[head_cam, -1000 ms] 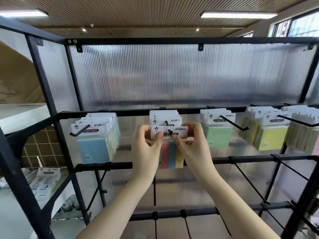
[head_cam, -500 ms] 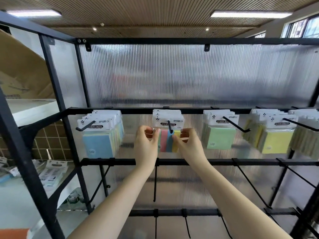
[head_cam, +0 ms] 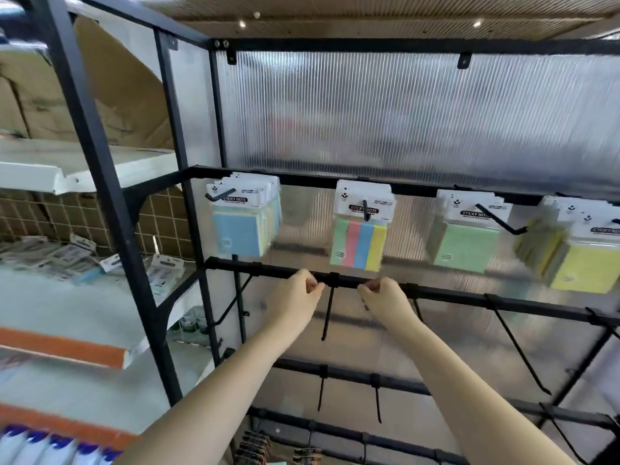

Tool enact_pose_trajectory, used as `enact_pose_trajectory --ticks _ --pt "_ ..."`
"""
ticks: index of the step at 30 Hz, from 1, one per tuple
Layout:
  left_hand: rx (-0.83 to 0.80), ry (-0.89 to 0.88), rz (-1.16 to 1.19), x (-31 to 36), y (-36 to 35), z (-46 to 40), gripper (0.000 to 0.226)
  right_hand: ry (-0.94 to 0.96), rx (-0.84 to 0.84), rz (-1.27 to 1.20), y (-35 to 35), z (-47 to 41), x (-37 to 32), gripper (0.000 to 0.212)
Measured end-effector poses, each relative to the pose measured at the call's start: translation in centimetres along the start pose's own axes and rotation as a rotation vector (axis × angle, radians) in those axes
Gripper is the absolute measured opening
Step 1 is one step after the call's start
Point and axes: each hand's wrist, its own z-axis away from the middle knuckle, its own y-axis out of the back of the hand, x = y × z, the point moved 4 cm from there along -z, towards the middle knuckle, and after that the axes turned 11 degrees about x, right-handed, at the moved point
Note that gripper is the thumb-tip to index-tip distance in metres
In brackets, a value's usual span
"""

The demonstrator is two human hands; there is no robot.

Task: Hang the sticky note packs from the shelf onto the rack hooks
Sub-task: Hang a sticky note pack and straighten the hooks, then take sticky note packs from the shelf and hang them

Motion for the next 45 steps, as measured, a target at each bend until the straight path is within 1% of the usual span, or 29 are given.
enact_pose_trajectory --ticks 3,6,9,12,14,16,21,26,32,35,39,42,45 --pt "-0.017 -0.054 -0.077 -1.8 1.1 1.0 0.018 0.082 0.009 -0.032 -0.7 1.9 -0.5 0.027" --pt "-0.056 -0.079 -0.066 -3.2 2.7 1.6 0.015 0.159 0.02 -0.056 -1.6 3.8 -2.8 0.024" --pt "-0.092 -0.068 -0.036 -5.2 5.2 2.1 0.012 0.247 -0.023 -0.086 -3.4 5.9 -6.1 0.014" --pt "-0.109 -0.078 -0.05 -8.0 8.1 2.6 0.01 0.301 -0.078 -0.09 -6.1 8.0 -9.4 0.017" --pt "-0.119 -0.056 -0.041 -10.5 10.2 2.7 0.01 0.32 -0.111 -0.098 -8.3 9.7 -11.4 0.013" --pt "-0.12 -0.017 -0.017 -13.2 12.4 2.8 0.017 0.344 -0.142 -0.109 -10.8 11.5 -13.3 0.01" --pt "-0.151 0.086 -0.02 -21.1 18.3 2.5 0.022 0.365 -0.219 -0.127 -18.1 15.7 -18.1 0.013" --pt "-0.093 0.19 -0.17 -29.1 25.5 1.9 0.021 0.351 -0.327 -0.103 -26.4 18.8 -22.4 0.016" --pt "-0.086 0.201 -0.225 -35.2 32.1 0.9 0.016 0.395 -0.41 -0.054 -34.7 21.4 -26.7 0.015" --pt "-0.064 0.213 -0.256 -37.9 33.8 0.2 0.02 0.44 -0.458 -0.041 -38.2 22.1 -28.3 0.016" --pt "-0.033 0.221 -0.288 -41.0 34.8 -1.2 0.016 0.434 -0.505 -0.039 -42.5 21.5 -29.4 0.017" --pt "0.027 0.212 -0.286 -43.1 35.3 -2.9 0.017 0.44 -0.5 -0.013 -46.1 20.0 -30.2 0.018" --pt "0.041 0.23 -0.312 -45.4 35.4 -5.1 0.018 0.46 -0.489 0.016 -49.9 18.4 -31.0 0.022"
